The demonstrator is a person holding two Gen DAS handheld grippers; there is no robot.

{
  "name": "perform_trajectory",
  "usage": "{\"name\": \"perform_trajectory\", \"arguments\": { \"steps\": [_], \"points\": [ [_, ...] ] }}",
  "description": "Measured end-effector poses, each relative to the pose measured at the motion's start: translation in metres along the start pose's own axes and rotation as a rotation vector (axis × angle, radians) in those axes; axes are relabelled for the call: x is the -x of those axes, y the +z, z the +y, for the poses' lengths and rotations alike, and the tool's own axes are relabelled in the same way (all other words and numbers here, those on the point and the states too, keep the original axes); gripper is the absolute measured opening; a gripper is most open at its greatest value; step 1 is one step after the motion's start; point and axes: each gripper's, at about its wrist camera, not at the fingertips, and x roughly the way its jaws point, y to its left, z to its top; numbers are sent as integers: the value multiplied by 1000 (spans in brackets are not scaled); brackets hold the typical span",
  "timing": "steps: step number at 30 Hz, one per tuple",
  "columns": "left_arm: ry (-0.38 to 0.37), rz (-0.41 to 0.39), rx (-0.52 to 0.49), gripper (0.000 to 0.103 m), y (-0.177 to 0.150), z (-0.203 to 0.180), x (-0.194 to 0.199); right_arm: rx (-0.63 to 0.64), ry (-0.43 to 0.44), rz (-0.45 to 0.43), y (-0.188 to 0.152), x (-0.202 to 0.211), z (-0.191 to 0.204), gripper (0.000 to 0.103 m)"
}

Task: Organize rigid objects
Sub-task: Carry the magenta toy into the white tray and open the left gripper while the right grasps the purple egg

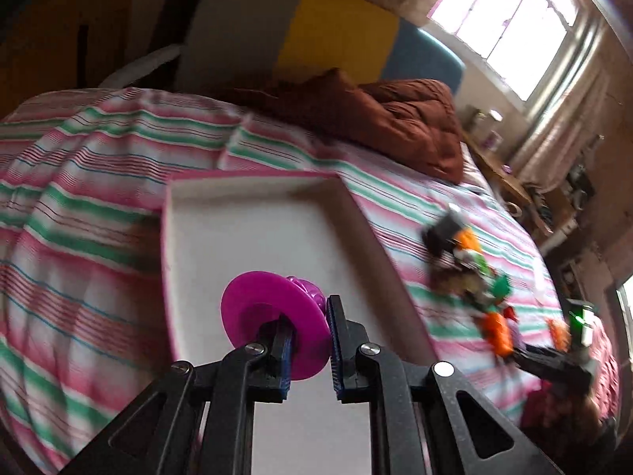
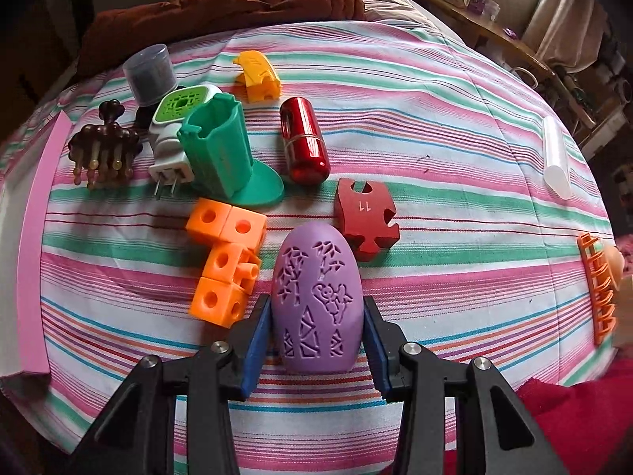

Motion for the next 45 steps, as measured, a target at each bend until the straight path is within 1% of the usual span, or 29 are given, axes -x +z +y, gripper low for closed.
{"name": "perform_trajectory", "arguments": {
  "steps": [3,5,8,9,10,12,16,24,28,32,38,45],
  "points": [
    [38,10,11,14,14,14,-17,7,-3,-2,0,1,2,44],
    [43,15,21,14,22,19,-27,9,-5,-3,0,1,2,44],
    [89,11,4,14,30,22,-40,13,-6,-4,0,1,3,44],
    [105,21,11,16,32,24,-46,14,-7,-5,0,2,3,44],
    [110,27,17,23,33,27,-49,15,-7,-5,0,2,4,44],
    [124,26,25,31,34,32,-49,16,-7,-6,-1,2,4,44],
    [132,23,50,39,28,38,-44,19,-11,-7,0,2,5,44],
    [152,6,56,39,7,39,-25,30,-22,-11,1,2,6,45],
    [197,-17,13,39,-7,28,-12,36,-28,-15,1,2,6,45],
    [215,-44,-15,39,-19,14,2,44,-36,-20,1,3,7,44],
    [201,-59,-55,39,-37,-12,14,56,-45,-23,0,2,10,44],
    [176,-38,-77,40,-53,-34,15,53,-45,-22,1,2,9,44]
  ]
}}
